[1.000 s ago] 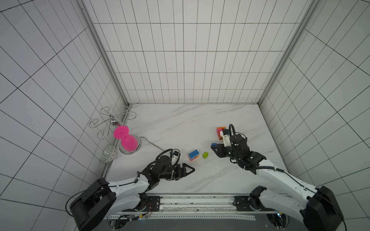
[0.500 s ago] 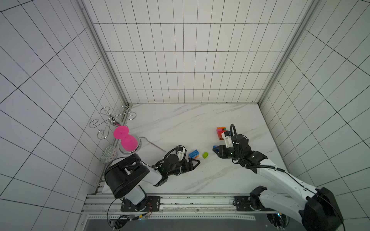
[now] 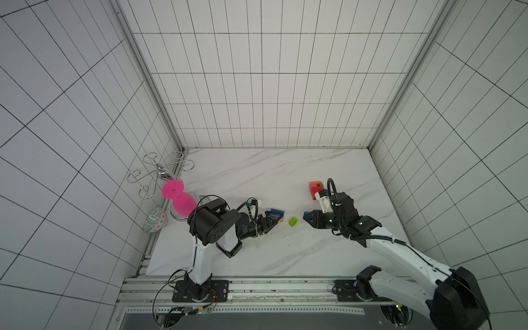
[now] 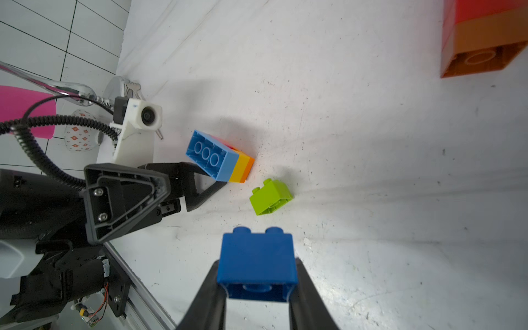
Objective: Assemble the letter p with lego
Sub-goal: Move the lego brick at the center of the board.
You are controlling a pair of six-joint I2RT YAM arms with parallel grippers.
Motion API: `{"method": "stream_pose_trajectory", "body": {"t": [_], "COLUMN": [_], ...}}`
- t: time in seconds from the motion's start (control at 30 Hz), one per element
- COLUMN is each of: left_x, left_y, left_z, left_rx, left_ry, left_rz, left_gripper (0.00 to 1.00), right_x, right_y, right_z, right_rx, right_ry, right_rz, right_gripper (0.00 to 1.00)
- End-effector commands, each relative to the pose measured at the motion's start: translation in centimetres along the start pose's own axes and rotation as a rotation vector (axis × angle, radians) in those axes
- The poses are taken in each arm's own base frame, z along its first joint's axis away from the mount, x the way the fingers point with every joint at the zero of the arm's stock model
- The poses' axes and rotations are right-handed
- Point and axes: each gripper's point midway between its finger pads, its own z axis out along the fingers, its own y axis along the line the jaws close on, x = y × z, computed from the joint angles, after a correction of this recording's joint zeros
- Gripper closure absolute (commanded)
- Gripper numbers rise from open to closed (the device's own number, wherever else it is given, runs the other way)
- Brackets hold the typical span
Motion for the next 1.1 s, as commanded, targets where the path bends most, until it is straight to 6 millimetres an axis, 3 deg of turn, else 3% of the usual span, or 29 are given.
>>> {"method": "stream_pose_trajectory", "body": {"t": [0.0,0.4,0.7,0.83,1.07], "left_x": [-0.1,-3.0,-6.4,-6.9,-8.3], "left_y": [2.6,2.1,1.6,1.2,0.9], "left_z": [-0.6,-1.2,1.6,3.3,5.2], "left_rx": [-0.055,-0.264,-0.266,-0.244,-0.244], "left_ry": [-0.008,-0.006,-0.01,0.031,0.05], "left_rz": [-0.006,0.113,0.146,0.158,0.179], "left_gripper": [0.09,0.06,0.06,0.06,0.06], "right_x": [-1.2,-1.8,-4.2,-5.3,-5.6], "right_y": [1.4,3.9,4.1,4.3,3.4], "right_z": [-0.4,1.1,2.7,2.8,3.0], "right_rx": [-0.038,0.002,0.126,0.149,0.211], "right_ry": [0.015,0.209,0.302,0.287,0.35], "right_rz": [-0.045,-0.185,-0.255,-0.264,-0.253], "right_gripper": [1.0,1.0,1.0,1.0,1.0]}}
